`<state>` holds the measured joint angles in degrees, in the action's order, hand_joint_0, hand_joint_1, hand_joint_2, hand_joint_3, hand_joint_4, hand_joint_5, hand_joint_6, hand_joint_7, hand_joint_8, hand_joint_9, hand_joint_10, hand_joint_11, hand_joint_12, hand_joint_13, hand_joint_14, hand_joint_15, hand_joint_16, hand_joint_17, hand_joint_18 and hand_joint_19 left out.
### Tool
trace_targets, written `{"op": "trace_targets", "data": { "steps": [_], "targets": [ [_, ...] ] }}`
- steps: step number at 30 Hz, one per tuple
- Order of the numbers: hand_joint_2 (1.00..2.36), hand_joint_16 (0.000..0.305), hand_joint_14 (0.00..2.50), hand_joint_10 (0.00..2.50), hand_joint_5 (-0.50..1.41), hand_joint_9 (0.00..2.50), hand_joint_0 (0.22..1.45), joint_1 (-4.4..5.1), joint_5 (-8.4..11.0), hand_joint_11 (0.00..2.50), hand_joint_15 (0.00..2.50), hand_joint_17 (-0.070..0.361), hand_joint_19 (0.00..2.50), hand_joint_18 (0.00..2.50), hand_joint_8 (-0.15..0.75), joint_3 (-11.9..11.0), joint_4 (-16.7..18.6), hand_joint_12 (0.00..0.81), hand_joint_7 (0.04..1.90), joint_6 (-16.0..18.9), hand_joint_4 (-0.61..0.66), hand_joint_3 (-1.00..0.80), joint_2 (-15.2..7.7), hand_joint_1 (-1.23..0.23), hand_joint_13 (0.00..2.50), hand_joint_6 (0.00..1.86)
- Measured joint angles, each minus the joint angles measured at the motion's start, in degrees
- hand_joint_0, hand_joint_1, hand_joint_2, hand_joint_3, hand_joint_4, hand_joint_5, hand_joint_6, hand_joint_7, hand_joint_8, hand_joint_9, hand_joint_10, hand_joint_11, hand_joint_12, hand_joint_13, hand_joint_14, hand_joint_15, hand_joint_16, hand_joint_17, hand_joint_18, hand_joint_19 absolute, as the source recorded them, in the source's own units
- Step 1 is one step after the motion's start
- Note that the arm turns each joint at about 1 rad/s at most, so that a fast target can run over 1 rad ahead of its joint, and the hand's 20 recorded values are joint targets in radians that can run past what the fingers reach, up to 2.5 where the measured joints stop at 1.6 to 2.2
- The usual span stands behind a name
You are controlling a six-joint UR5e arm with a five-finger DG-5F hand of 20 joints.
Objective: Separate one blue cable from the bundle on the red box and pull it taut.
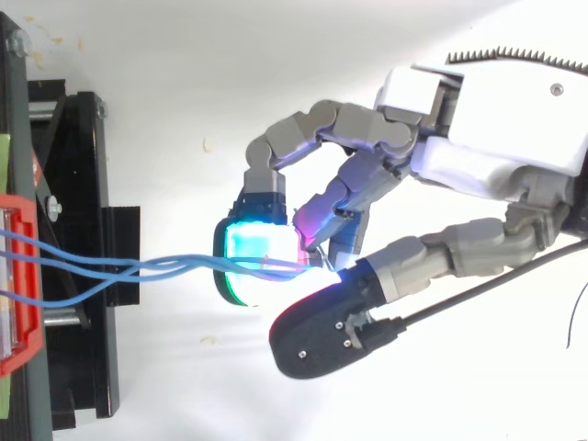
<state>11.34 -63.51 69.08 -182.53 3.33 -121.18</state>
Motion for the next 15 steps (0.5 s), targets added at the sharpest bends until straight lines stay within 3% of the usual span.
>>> {"op": "trace_targets", "data": {
  "steps": [2, 9, 15],
  "targets": [
    [1.0, 0.058, 0.02, 0.02, -0.14, 1.07, 0.44, 0.0, -0.02, 1.01, 0.65, 0.131, 0.75, 1.01, 0.394, 0.0, 0.0, 0.443, 1.13, 0.0, -0.02, -0.5, 0.0, -0.5, 0.97, 0.84],
    [1.0, 0.063, 0.01, 0.02, -0.14, 1.09, 0.41, 0.0, -0.01, 1.0, 0.65, 0.141, 0.74, 1.04, 0.407, 0.0, 0.0, 0.462, 1.13, 0.0, -0.01, -0.5, 0.0, -0.48, 0.99, 0.84],
    [1.0, 0.047, 0.02, 0.02, -0.14, 1.08, 0.6, 0.0, -0.02, 1.02, 0.66, 0.106, 0.81, 0.94, 0.339, 0.0, -0.1, 0.392, 1.2, 0.0, -0.04, -0.5, 0.0, -0.57, 0.95, 0.83]
  ]
}}
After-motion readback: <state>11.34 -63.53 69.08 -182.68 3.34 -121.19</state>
